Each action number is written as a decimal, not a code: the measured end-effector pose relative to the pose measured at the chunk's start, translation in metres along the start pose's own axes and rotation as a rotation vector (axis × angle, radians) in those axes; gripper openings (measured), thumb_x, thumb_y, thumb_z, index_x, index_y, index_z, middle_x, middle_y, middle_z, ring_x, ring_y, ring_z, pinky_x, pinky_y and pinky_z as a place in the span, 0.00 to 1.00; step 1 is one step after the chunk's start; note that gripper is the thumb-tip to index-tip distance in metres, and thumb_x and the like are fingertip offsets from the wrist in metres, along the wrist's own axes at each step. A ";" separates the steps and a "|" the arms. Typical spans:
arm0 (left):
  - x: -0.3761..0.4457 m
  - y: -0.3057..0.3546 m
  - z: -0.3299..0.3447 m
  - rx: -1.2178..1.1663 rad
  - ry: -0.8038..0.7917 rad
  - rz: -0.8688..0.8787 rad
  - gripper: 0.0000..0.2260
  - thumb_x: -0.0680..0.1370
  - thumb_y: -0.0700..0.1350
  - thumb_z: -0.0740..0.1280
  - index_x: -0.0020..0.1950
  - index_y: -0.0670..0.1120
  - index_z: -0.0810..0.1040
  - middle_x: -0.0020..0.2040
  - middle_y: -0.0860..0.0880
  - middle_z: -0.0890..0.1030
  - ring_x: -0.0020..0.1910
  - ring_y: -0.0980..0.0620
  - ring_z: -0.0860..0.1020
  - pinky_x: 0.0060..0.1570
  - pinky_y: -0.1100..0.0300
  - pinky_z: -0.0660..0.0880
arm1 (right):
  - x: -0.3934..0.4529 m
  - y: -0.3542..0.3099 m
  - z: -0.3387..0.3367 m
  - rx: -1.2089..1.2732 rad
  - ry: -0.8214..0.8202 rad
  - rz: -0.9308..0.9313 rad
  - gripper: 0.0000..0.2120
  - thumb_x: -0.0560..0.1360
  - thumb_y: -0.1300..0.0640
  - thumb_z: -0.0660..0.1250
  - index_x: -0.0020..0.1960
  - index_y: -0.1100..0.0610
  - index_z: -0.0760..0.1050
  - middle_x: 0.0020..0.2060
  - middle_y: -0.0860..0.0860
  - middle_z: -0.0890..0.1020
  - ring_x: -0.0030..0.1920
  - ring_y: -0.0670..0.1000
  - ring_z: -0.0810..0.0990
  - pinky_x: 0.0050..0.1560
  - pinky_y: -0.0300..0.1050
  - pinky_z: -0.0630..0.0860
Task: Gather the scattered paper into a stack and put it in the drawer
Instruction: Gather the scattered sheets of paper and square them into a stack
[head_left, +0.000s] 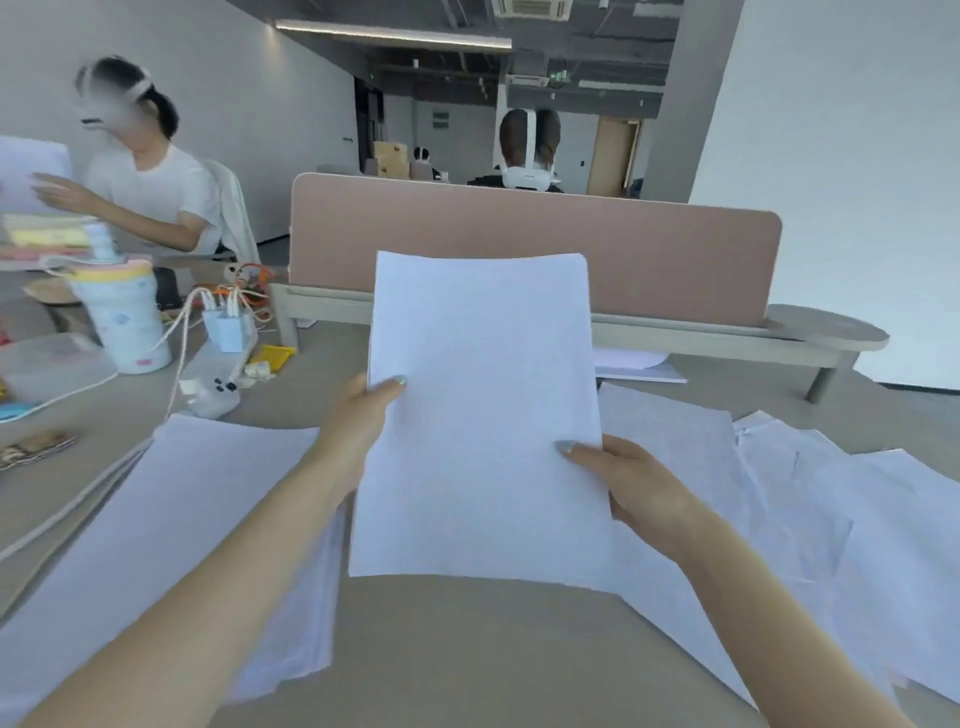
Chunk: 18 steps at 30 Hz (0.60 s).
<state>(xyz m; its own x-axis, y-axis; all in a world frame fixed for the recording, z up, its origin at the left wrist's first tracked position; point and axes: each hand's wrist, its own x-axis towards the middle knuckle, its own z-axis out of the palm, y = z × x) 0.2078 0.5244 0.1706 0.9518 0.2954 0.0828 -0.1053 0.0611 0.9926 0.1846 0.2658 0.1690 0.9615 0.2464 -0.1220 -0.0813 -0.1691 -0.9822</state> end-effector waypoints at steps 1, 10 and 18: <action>0.002 -0.001 -0.026 0.044 0.054 -0.013 0.05 0.72 0.42 0.69 0.45 0.50 0.78 0.45 0.49 0.80 0.45 0.48 0.78 0.49 0.55 0.73 | 0.005 0.000 0.021 -0.051 -0.062 -0.005 0.11 0.77 0.53 0.64 0.54 0.55 0.81 0.50 0.51 0.86 0.49 0.51 0.85 0.50 0.47 0.81; -0.035 -0.014 -0.195 0.484 0.387 -0.113 0.06 0.68 0.44 0.67 0.41 0.43 0.80 0.34 0.46 0.76 0.31 0.50 0.72 0.30 0.63 0.67 | 0.035 0.015 0.191 -0.297 -0.373 -0.038 0.18 0.71 0.48 0.62 0.39 0.65 0.73 0.32 0.48 0.73 0.32 0.45 0.71 0.38 0.41 0.66; -0.042 -0.049 -0.230 0.659 0.320 -0.241 0.18 0.75 0.35 0.61 0.65 0.42 0.72 0.59 0.45 0.75 0.44 0.55 0.75 0.35 0.64 0.68 | 0.029 0.029 0.225 -0.812 -0.272 -0.121 0.31 0.74 0.50 0.60 0.73 0.49 0.53 0.71 0.48 0.60 0.70 0.56 0.63 0.65 0.50 0.61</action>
<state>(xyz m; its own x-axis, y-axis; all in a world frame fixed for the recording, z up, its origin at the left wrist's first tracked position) 0.1061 0.7287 0.0977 0.7864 0.6134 -0.0730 0.3832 -0.3917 0.8365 0.1507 0.4826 0.1050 0.8468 0.5088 -0.1550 0.3300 -0.7312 -0.5970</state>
